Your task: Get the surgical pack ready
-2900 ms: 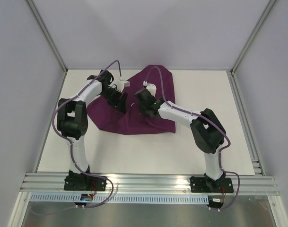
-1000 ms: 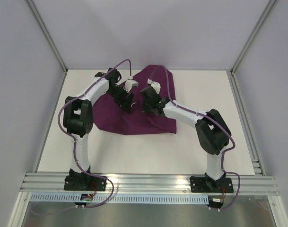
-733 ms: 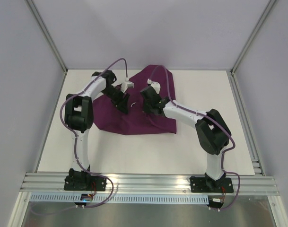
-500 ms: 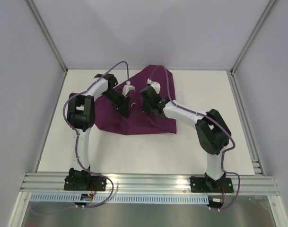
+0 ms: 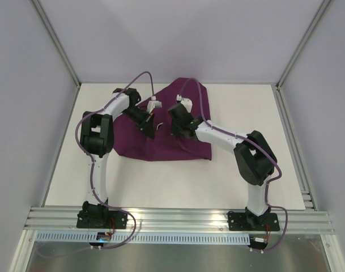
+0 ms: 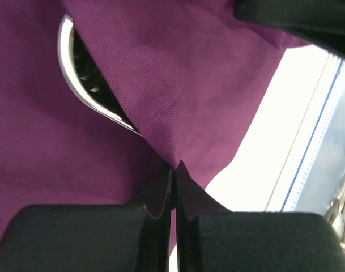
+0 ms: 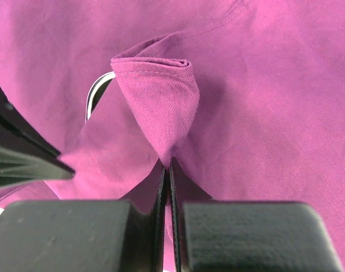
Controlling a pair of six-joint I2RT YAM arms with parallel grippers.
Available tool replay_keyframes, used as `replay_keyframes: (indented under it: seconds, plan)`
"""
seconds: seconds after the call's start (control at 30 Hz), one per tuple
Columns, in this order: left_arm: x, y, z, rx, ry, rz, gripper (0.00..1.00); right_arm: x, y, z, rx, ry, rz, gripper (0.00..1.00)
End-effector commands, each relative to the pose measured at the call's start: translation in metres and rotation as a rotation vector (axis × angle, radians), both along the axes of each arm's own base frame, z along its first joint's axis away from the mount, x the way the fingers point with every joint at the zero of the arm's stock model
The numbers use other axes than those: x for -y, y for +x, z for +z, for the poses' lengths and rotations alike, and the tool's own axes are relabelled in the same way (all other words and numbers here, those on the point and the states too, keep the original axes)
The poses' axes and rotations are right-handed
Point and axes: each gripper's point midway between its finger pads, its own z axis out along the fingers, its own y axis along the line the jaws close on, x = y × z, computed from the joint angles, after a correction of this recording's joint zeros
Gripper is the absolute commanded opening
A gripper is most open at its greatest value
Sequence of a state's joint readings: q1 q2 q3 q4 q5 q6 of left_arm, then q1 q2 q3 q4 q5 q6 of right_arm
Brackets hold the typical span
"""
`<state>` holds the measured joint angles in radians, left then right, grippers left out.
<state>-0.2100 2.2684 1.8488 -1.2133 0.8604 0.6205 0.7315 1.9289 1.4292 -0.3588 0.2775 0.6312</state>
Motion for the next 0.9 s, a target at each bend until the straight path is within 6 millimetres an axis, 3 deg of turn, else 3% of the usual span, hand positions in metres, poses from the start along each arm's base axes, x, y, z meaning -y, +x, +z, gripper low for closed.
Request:
replay_keyframes:
  seconds: [0.0, 0.27, 0.43, 0.5, 0.57, 0.63, 0.73, 0.87]
  plan:
    - [0.009, 0.035, 0.019, 0.114, -0.015, 0.063, 0.00, -0.002, 0.013, 0.036, 0.107, 0.031, -0.010, 0.01]
    - [0.006, 0.065, 0.021, 0.154, 0.063, 0.184, 0.00, 0.003, 0.012, 0.049, 0.165, -0.003, 0.009, 0.01]
    - [0.000, 0.070, 0.011, 0.153, 0.115, 0.199, 0.00, 0.009, 0.015, 0.062, 0.211, 0.014, -0.029, 0.01]
    - [-0.002, 0.071, 0.009, 0.159, 0.130, 0.198, 0.00, 0.008, 0.017, 0.076, 0.251, 0.047, -0.034, 0.01]
    - [-0.002, 0.069, 0.008, 0.149, 0.128, 0.195, 0.00, -0.001, 0.017, 0.081, 0.271, 0.088, 0.000, 0.02]
    - [-0.002, 0.069, 0.006, 0.147, 0.129, 0.194, 0.05, -0.014, 0.014, 0.073, 0.242, 0.113, 0.051, 0.04]
    - [-0.003, 0.071, 0.003, 0.147, 0.137, 0.198, 0.07, -0.022, 0.012, 0.035, 0.154, 0.098, 0.046, 0.03]
    - [-0.004, 0.070, 0.000, 0.141, 0.143, 0.201, 0.08, -0.033, 0.015, 0.012, 0.105, 0.121, 0.043, 0.06]
